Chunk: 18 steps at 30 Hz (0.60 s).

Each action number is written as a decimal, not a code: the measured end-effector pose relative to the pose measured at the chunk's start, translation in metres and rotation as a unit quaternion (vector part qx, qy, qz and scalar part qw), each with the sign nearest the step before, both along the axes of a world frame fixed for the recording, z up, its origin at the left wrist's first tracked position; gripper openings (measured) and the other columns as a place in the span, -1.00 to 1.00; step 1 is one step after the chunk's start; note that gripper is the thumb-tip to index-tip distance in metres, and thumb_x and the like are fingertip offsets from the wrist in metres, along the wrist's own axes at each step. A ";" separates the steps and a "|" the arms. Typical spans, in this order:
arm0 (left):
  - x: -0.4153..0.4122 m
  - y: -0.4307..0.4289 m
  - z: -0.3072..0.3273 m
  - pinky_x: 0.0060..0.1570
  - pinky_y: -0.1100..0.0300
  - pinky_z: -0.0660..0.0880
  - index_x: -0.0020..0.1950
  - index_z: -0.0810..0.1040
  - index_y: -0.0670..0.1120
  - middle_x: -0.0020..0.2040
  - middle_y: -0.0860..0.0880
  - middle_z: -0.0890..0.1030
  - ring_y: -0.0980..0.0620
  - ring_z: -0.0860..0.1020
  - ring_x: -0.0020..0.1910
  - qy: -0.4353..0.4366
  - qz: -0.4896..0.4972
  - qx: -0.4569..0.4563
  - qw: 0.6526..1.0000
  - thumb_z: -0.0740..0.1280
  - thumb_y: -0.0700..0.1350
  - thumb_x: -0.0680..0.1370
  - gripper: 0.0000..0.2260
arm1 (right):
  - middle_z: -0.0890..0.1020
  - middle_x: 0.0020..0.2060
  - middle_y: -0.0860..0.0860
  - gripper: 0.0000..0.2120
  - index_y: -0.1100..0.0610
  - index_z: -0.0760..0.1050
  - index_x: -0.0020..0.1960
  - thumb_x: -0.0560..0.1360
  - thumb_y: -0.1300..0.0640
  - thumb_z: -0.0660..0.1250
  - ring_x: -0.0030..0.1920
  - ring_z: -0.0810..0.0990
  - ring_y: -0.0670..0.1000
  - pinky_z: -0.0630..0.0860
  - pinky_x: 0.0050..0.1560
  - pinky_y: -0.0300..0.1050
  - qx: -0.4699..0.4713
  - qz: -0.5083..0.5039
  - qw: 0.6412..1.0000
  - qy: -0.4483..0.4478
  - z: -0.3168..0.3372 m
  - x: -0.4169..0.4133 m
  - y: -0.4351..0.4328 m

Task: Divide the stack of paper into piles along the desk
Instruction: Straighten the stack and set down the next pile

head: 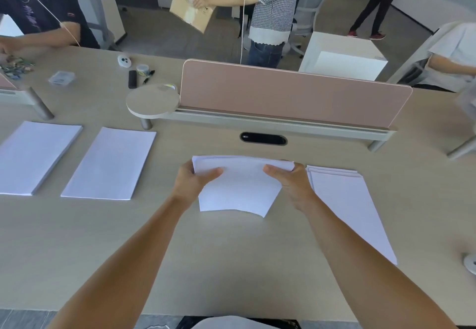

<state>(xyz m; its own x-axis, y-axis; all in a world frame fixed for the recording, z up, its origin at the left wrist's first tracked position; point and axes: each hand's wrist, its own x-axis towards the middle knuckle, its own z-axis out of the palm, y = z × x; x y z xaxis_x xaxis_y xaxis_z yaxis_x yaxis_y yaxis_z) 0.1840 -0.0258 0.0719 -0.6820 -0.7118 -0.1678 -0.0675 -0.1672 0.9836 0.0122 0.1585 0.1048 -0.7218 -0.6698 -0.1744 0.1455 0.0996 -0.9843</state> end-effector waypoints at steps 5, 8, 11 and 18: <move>-0.002 0.015 -0.006 -0.12 0.14 0.60 0.00 0.68 -0.15 -0.08 -0.05 0.74 -0.01 0.71 -0.10 0.006 0.000 0.021 1.000 0.58 -0.10 0.29 -0.68 | 0.75 -0.10 0.05 -0.84 0.17 0.69 -0.03 0.39 0.22 0.56 -0.08 0.73 0.02 0.63 -0.05 -0.09 0.014 -0.011 1.000 -0.025 -0.013 0.004 0.005; -0.004 0.020 -0.002 -0.12 0.11 0.61 -0.05 0.68 -0.18 -0.12 -0.05 0.74 -0.01 0.71 -0.14 0.010 -0.004 0.037 0.999 0.58 -0.24 0.36 -0.79 | 0.75 -0.13 0.05 -0.88 0.16 0.69 -0.08 0.39 0.22 0.55 -0.10 0.72 0.05 0.63 -0.02 -0.04 0.006 -0.018 0.999 -0.030 -0.011 0.003 0.003; -0.004 0.014 0.001 -0.09 0.10 0.64 -0.05 0.69 -0.15 -0.08 -0.06 0.74 -0.04 0.71 -0.09 0.023 -0.007 0.027 0.999 0.57 -0.24 0.37 -0.82 | 0.75 -0.09 0.08 -0.85 0.22 0.69 -0.04 0.40 0.24 0.54 -0.07 0.73 0.06 0.63 0.05 0.00 0.001 -0.007 1.000 -0.019 -0.008 -0.001 0.005; -0.001 0.018 -0.013 -0.08 0.13 0.60 0.13 0.65 -0.16 0.05 -0.09 0.72 -0.07 0.69 0.02 0.010 -0.049 0.044 0.998 0.55 -0.11 0.34 -0.62 | 0.74 0.00 0.07 -0.80 0.12 0.69 0.00 0.38 0.20 0.56 0.05 0.72 0.08 0.60 0.08 -0.03 0.034 0.024 0.999 -0.033 -0.020 -0.003 0.018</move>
